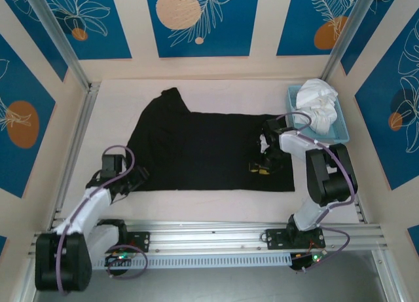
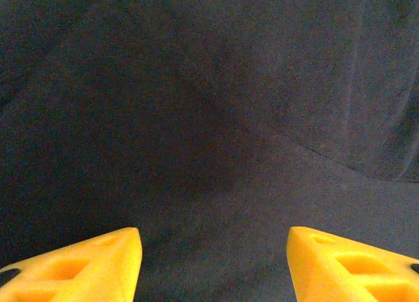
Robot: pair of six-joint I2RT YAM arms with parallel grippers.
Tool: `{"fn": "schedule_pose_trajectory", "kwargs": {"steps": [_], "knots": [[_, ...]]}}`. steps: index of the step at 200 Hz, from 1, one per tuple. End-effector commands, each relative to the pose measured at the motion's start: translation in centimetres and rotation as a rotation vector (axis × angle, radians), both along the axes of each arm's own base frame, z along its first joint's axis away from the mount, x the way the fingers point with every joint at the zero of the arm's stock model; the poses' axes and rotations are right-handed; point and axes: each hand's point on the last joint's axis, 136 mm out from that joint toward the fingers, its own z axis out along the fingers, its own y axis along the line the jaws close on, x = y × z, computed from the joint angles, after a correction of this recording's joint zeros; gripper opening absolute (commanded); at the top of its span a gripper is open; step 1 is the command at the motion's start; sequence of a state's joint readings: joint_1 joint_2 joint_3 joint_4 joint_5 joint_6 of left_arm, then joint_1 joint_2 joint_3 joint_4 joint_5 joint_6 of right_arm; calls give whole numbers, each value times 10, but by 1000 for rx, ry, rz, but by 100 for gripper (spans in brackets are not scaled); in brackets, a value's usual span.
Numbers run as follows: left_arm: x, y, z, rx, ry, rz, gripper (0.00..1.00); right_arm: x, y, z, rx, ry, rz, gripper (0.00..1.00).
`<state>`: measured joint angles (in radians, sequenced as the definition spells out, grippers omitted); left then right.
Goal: Fold the inside-out t-shirt
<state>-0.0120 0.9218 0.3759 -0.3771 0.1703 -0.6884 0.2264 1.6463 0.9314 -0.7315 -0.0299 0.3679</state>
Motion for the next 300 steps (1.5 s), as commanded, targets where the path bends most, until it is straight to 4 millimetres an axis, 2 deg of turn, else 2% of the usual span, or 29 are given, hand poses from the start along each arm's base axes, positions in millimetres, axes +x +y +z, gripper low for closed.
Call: {"fn": "schedule_pose_trajectory", "kwargs": {"steps": [1,16,34,58,73,85,97,111,156,179,193,207,224,242,257,265,280,300], "knots": [[-5,15,10,52,2,66,61,4,4,16,14,-43,-6,39],[25,8,32,17,-83,43,61,26,7,26,23,-118,-15,41],[60,-9,41,-31,-101,-26,60,50,0,29,15,-174,-56,43],[103,-30,41,-63,-135,-110,60,72,-19,23,-13,-182,-113,43],[120,-36,30,-66,-96,-145,59,72,-27,12,-51,-139,-119,42],[124,-36,16,-59,-54,-156,59,67,-30,4,-72,-100,-114,42],[116,-34,2,-48,-7,-156,58,61,-28,-1,-68,-64,-107,41],[98,-28,-11,-35,52,-147,58,54,-26,-5,-58,-29,-104,39],[9,-14,-40,-11,207,-100,58,10,-14,-15,-33,116,-103,38],[-25,-10,-40,-13,247,-64,59,-12,-13,-15,-36,154,-114,37],[-26,-4,-30,14,208,-40,60,-14,-8,-6,-21,128,-113,37],[-1,4,-9,50,117,-20,60,2,-3,12,-3,35,-102,38],[44,6,21,65,22,-23,61,43,-5,41,-9,-131,-108,41],[95,0,53,49,-71,-42,62,90,-18,65,-44,-301,-132,46],[127,-4,76,30,-144,-54,62,121,-36,72,-86,-373,-160,48],[139,-5,87,25,-174,-58,62,138,-50,72,-136,-396,-178,49],[156,-8,101,14,-221,-67,63,161,-65,72,-191,-417,-182,50],[166,-14,108,-16,-248,-83,63,186,-82,69,-249,-420,-188,49]]}}
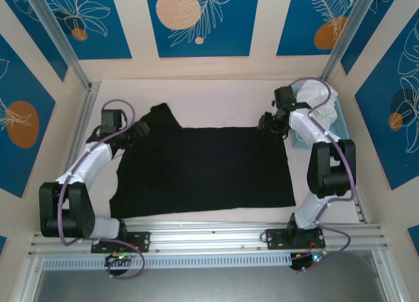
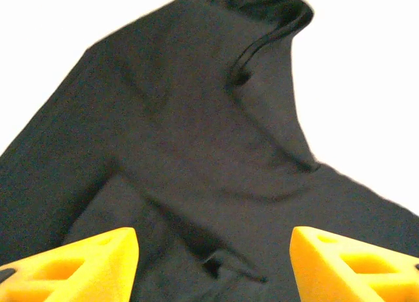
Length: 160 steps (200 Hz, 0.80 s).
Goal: Fold the inside-out t-shirt
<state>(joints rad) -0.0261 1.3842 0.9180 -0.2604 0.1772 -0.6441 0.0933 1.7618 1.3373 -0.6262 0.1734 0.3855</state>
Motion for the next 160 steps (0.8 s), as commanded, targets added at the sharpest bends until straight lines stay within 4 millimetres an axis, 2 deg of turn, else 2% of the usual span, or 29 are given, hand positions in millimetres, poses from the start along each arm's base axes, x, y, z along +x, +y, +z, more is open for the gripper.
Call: {"fn": "schedule_pose_trajectory", "kwargs": {"steps": [1,32,56,108,160], "knots": [[14,-6,9,-33,-40,-35,63,25,-27,-13,-119,8,-17,49],[18,-13,5,-78,-43,-47,63,53,-44,-27,-202,50,-24,48],[16,-15,1,-87,-37,-54,63,61,-52,-42,-241,104,-25,47],[14,-14,-1,-79,-38,-57,63,58,-59,-69,-282,226,-20,49],[16,-15,-8,-80,-29,-62,63,52,-56,-93,-235,292,-9,48]]}}
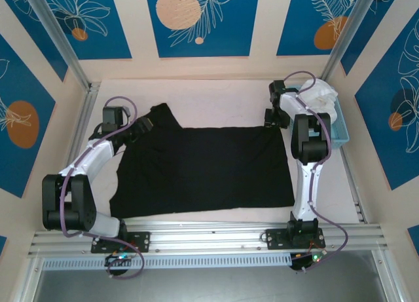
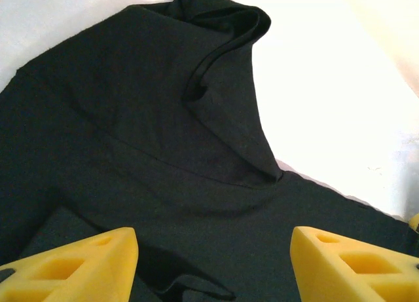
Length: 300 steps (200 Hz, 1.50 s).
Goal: Fold the inside-out t-shirt
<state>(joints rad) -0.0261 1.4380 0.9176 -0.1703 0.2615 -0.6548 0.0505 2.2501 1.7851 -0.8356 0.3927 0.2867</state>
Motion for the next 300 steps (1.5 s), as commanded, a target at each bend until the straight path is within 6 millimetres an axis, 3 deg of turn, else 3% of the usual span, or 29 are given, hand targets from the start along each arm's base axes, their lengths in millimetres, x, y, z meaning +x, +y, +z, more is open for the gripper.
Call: {"fn": "schedule_pose_trajectory", "kwargs": {"steps": [1,19,60,105,139,187,239,300], "knots": [[2,-1,-6,-11,2,-11,63,-7,-3,-12,24,58,-5,48],[5,0,-6,-6,1,-9,63,-5,0,-15,50,55,-1,41],[22,4,-3,16,-13,9,63,2,2,-12,60,30,19,15],[69,19,-20,163,36,-10,63,8,4,2,44,-21,54,7],[112,29,-50,239,126,-67,62,10,6,9,42,-35,73,6],[172,21,-75,208,155,-158,59,11,6,14,35,-45,85,7],[194,0,-101,96,173,-224,49,9,7,7,37,-30,87,7],[209,-6,-103,71,134,-230,21,7,8,3,41,-17,91,7]]}}
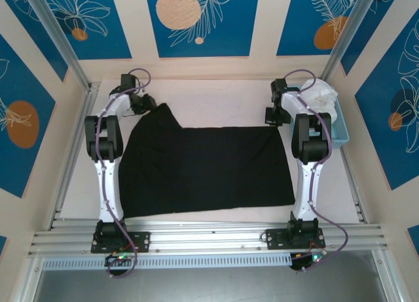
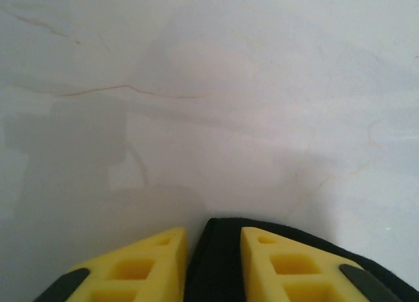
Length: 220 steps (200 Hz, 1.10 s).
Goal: Fold the inside-out t-shirt
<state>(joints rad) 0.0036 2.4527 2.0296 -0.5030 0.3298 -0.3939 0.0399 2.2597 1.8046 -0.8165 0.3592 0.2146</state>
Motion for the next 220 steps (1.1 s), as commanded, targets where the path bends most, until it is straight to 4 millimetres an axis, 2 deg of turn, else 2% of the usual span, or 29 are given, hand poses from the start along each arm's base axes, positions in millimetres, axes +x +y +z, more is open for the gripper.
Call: {"fn": "schedule_pose_trajectory", "kwargs": {"steps": [1,24,41,68,85,117,138,183,220], "knots": [[9,-8,-2,-35,-7,-22,21,-2,7,1,19,2,26,7],[14,-8,2,-35,-17,-27,10,-3,6,3,14,-1,27,7],[20,-5,13,-27,-47,-23,4,0,5,7,14,-18,27,7],[29,-1,50,-14,-122,-19,2,11,7,26,23,-89,42,7],[27,2,77,-6,-161,-14,1,17,9,40,24,-144,68,7],[8,6,123,3,-238,18,0,16,12,62,32,-235,102,5],[-9,9,142,9,-268,42,0,9,16,71,51,-265,113,4],[-47,19,156,54,-259,86,0,-8,15,83,49,-269,104,1],[-86,22,166,55,-252,121,0,-30,15,95,69,-269,71,0]]}}
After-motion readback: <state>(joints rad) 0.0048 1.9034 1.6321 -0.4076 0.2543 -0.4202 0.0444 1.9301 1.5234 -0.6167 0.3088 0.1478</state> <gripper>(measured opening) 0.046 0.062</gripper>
